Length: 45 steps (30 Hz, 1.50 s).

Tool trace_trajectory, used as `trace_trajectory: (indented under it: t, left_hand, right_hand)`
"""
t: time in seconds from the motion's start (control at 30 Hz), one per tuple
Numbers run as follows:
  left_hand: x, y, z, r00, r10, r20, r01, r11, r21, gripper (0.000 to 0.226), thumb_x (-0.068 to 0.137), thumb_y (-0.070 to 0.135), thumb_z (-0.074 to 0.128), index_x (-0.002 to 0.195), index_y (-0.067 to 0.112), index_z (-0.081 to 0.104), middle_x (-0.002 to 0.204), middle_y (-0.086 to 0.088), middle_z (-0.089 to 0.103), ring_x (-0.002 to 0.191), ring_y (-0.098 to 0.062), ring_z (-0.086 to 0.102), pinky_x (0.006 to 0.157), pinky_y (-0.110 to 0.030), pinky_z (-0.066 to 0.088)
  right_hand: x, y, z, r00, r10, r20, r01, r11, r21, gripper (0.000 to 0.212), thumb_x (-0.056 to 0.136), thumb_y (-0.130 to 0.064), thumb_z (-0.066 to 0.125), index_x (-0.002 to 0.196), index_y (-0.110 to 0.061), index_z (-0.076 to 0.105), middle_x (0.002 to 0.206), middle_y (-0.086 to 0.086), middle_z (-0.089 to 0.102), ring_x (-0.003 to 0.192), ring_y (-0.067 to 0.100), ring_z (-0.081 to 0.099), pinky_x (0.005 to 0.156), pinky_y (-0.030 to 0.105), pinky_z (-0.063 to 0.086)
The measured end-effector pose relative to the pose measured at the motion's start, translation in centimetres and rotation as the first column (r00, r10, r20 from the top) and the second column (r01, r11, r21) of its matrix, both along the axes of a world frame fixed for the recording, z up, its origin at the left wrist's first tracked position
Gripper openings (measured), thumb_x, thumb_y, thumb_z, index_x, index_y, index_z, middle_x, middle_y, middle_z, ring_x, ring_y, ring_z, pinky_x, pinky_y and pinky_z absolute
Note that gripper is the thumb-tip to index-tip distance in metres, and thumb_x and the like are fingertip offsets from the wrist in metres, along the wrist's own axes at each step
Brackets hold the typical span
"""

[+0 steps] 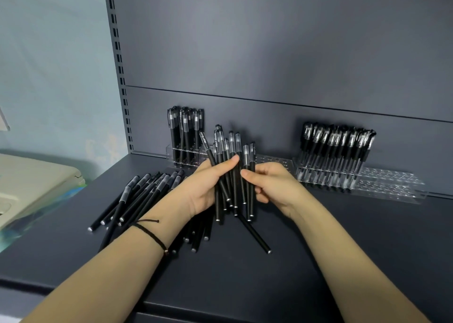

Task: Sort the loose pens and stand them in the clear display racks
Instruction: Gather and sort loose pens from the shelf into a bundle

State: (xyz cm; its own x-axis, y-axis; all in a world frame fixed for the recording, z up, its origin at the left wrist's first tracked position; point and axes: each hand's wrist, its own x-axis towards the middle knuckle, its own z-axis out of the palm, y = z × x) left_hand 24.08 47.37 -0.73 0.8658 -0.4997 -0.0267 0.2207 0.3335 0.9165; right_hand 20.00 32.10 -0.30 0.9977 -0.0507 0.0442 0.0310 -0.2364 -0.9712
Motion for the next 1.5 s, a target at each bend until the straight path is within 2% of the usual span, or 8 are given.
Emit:
trace_trajectory:
  t: [0.27,0.4,0.53,0.63,0.87,1.07,1.27,1.5]
  left_hand:
    - [-0.7,-0.1,0.0,0.997,-0.037,0.061,0.038,0.999,-0.019,0.013,0.091,0.013,0.063,0.099,0.008,0.072,0.087,-0.009,0.076,0.073,-0.02,0.073,0.061,-0.029,0.059]
    - [-0.5,-0.1,0.0,0.999,-0.011,0.046,0.012,1.0,-0.007,0.011,0.088,0.009,0.066,0.096,0.005,0.072,0.082,-0.011,0.075,0.067,-0.023,0.073,0.057,-0.031,0.059]
    - [0.0,-0.1,0.0,0.999,0.006,0.039,-0.003,0.998,-0.069,0.016,0.087,0.011,0.066,0.099,0.004,0.071,0.098,-0.013,0.075,0.081,-0.026,0.073,0.073,-0.04,0.061]
    - [0.7,0.4,0.2,0.998,0.053,-0.023,-0.057,0.976,-0.21,0.015,0.085,0.012,0.065,0.097,0.005,0.07,0.104,-0.015,0.073,0.092,-0.022,0.072,0.083,-0.036,0.059]
    - [0.9,0.6,0.1,0.994,0.1,-0.045,-0.106,0.977,-0.187,0.013,0.086,0.018,0.068,0.095,0.008,0.07,0.082,-0.004,0.073,0.073,-0.015,0.071,0.067,-0.035,0.061]
    - [1.4,0.8,0.3,0.997,0.081,0.012,-0.079,0.985,-0.153,0.019,0.091,0.024,0.065,0.078,0.012,0.061,0.066,-0.001,0.06,0.056,-0.014,0.059,0.057,-0.03,0.056]
    - [1.9,1.8,0.4,0.991,0.134,-0.002,-0.131,0.967,-0.219,0.022,0.088,0.018,0.068,0.073,0.016,0.053,0.066,0.003,0.049,0.045,-0.004,0.044,0.042,-0.018,0.039]
    - [2.4,3.4,1.5,0.975,0.22,-0.014,-0.215,0.937,-0.275,0.019,0.089,0.019,0.068,0.075,0.017,0.054,0.062,0.004,0.049,0.042,-0.004,0.042,0.039,-0.017,0.037]
  right_hand:
    - [-0.7,1.1,0.4,0.994,0.096,0.058,-0.087,0.985,-0.15,0.024,0.098,-0.011,0.054,0.075,-0.006,0.054,0.044,-0.013,0.037,0.038,0.003,0.029,0.039,0.018,0.025]
    - [-1.0,1.3,0.7,0.99,0.137,0.042,-0.127,0.973,-0.19,0.017,0.096,-0.014,0.059,0.09,0.001,0.057,0.056,0.0,0.033,0.041,0.006,0.027,0.039,0.018,0.025]
    - [-1.0,0.9,0.8,0.995,0.072,0.073,-0.058,0.981,-0.187,0.036,0.09,-0.025,0.067,0.064,-0.005,0.055,0.052,0.002,0.044,0.038,0.01,0.036,0.041,0.019,0.033]
    - [-1.2,0.3,0.9,0.995,0.09,0.033,-0.08,0.969,-0.234,0.032,0.09,-0.032,0.066,0.084,-0.001,0.072,0.054,0.006,0.053,0.043,0.015,0.039,0.041,0.019,0.034]
    - [-0.8,1.4,0.2,0.978,0.092,0.186,-0.004,0.904,-0.427,0.029,0.096,-0.022,0.058,0.076,-0.005,0.07,0.043,-0.005,0.05,0.037,0.003,0.042,0.047,0.017,0.034]
    - [-0.9,1.4,0.3,0.992,0.041,0.119,-0.005,0.956,-0.292,0.039,0.093,-0.039,0.061,0.078,-0.004,0.071,0.057,0.0,0.065,0.041,0.01,0.048,0.036,0.02,0.033]
    - [-1.0,0.9,-0.6,0.994,-0.015,-0.105,-0.066,0.68,-0.73,0.05,0.065,-0.056,0.081,0.074,-0.008,0.07,0.059,-0.009,0.061,0.056,0.005,0.056,0.059,0.028,0.05]
    - [-1.0,2.9,-1.0,0.997,-0.059,-0.045,0.006,0.672,-0.741,0.065,0.067,-0.076,0.064,0.055,-0.016,0.043,0.058,0.0,0.047,0.058,0.019,0.048,0.056,0.032,0.036]
